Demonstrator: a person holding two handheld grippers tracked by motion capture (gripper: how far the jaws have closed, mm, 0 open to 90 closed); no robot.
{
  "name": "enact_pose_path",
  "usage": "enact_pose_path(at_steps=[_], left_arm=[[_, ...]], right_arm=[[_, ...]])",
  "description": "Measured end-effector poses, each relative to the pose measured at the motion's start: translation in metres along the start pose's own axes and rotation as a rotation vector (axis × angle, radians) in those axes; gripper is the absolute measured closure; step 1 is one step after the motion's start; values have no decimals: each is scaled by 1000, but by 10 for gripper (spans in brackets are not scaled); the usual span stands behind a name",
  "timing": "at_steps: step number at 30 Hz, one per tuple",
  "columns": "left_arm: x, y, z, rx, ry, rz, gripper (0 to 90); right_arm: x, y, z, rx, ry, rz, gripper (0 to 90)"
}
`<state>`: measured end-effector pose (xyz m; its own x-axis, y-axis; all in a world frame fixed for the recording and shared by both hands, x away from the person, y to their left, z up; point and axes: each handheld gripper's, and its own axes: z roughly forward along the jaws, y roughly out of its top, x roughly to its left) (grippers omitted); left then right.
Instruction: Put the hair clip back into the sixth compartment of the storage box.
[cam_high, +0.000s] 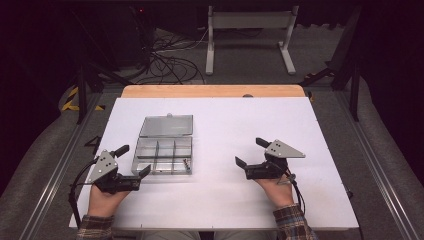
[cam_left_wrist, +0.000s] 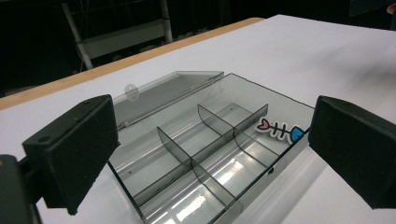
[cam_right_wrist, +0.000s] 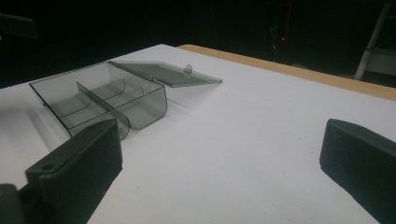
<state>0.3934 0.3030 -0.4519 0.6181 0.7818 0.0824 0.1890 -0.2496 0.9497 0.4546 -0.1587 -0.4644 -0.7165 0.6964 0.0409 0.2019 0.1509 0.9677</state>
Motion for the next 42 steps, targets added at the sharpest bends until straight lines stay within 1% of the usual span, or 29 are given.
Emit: enact_pose_path(at_steps=[5, 10, 11, 12, 16, 21, 26, 29, 32, 37, 42], left_arm=[[0, 0, 0, 2, 2, 5, 23], [0, 0, 0, 2, 4, 4, 23], [0, -1, 0, 3, 3, -8, 24], [0, -1, 0, 7, 3, -1, 24], [0, -2, 0, 4, 2, -9, 25], [1, -2, -1, 2, 3, -7, 25], [1, -2, 0, 9, 4, -5, 25], [1, -2, 0, 7, 5, -5, 27], [1, -2, 0, 8, 4, -5, 27], [1, -3, 0, 5, 4, -7, 27], [1, -3, 0, 6, 8, -8, 27]], right_arm=[[-3, 0, -5, -10, -7, 9, 0], [-6, -1, -11, -17, -15, 9, 0], [-7, -1, -12, -22, -19, 8, 0], [-8, -1, -13, -24, -21, 11, 0], [-11, -2, -19, -35, -32, 18, 0], [-15, -3, -26, -41, -45, 23, 0], [-18, -4, -33, -50, -47, 28, 0], [-19, -5, -37, -41, -48, 22, 0], [-22, -7, -42, -45, -55, 29, 0], [-25, -9, -49, -46, -58, 26, 0], [-26, -10, -54, -41, -60, 10, 0]])
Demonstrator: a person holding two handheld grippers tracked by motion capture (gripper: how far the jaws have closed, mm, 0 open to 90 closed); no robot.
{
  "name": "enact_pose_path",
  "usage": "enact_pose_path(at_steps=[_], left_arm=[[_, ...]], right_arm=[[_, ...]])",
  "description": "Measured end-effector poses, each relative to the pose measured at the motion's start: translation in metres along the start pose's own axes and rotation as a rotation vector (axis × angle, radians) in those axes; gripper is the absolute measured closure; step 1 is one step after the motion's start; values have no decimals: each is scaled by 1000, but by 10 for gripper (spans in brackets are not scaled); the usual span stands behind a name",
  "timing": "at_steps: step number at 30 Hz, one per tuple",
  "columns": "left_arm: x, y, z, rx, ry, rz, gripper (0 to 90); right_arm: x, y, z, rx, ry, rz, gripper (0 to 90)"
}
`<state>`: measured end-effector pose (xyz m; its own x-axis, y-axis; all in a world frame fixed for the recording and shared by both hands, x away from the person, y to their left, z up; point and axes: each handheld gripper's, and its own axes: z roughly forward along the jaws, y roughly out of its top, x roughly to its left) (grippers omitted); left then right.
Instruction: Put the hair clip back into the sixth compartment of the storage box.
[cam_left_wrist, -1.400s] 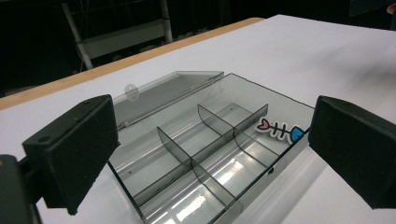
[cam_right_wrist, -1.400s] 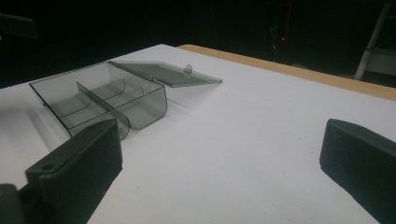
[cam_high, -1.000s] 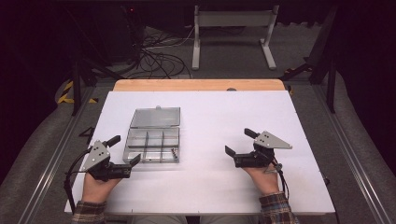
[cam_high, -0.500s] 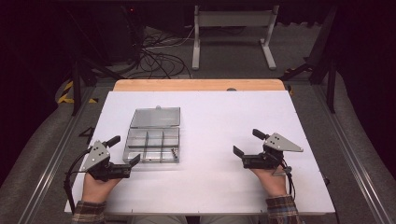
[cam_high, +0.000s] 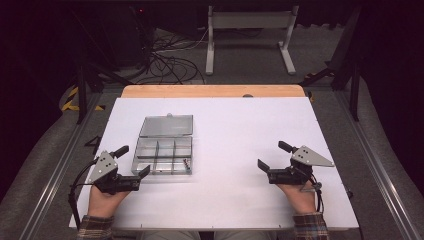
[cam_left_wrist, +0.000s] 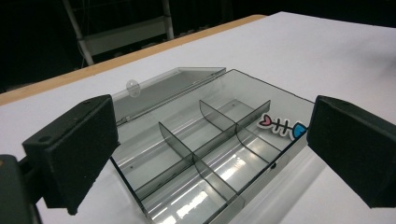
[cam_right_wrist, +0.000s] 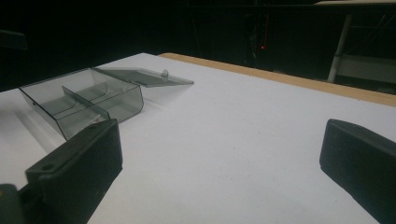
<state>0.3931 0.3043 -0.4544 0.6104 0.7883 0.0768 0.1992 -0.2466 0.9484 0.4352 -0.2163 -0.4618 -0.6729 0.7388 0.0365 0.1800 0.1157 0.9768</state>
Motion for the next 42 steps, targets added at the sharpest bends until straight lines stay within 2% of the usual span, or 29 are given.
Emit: enact_pose_path(at_steps=[22, 42], left_arm=[[1, -1, -2, -1, 2, -7, 31], [-1, -2, -2, 1, 6, -12, 31]], right_arm=[[-20, -6, -30, -29, -42, 27, 0], [-28, -13, -34, -11, -55, 35, 0]])
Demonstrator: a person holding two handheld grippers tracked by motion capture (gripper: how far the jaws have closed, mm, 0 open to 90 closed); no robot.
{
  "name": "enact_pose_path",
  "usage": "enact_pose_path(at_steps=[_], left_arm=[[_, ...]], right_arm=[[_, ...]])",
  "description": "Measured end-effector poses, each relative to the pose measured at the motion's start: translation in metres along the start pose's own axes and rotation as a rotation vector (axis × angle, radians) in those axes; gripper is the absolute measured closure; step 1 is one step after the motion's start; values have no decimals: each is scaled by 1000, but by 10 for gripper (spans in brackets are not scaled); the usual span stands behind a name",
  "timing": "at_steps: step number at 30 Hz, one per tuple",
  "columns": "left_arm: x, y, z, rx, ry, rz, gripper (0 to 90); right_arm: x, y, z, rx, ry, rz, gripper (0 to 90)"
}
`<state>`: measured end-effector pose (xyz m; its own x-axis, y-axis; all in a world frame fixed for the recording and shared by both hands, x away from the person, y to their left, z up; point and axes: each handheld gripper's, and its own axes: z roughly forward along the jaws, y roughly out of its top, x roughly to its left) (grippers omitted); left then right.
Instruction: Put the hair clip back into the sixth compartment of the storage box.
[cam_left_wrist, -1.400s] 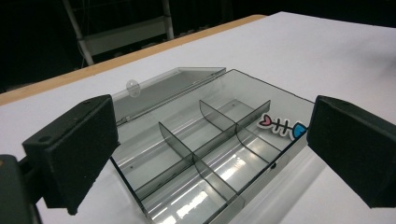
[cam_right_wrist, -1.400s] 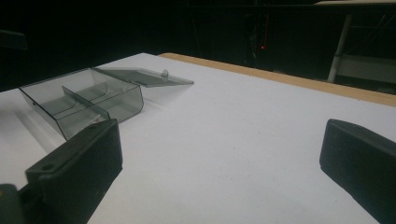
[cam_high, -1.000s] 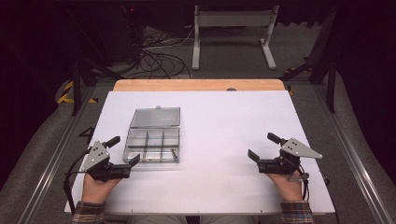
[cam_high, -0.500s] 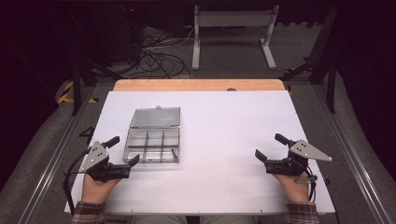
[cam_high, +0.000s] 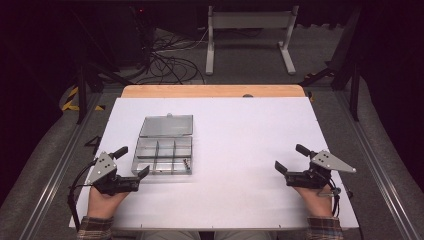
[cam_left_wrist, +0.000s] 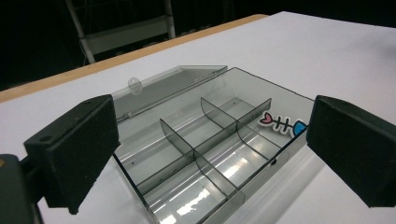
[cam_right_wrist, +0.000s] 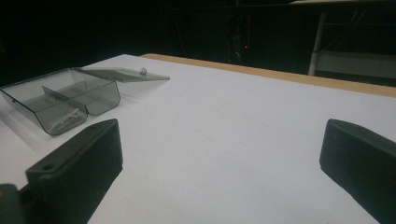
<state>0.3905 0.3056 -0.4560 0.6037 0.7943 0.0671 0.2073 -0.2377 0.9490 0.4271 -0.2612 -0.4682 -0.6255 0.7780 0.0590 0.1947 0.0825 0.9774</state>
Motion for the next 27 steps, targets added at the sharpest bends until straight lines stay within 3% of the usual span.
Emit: enact_pose_path(at_steps=[27], left_arm=[[5, -2, 0, 7, -1, 2, 30]], right_arm=[[1, -1, -2, -13, -8, 9, 0]])
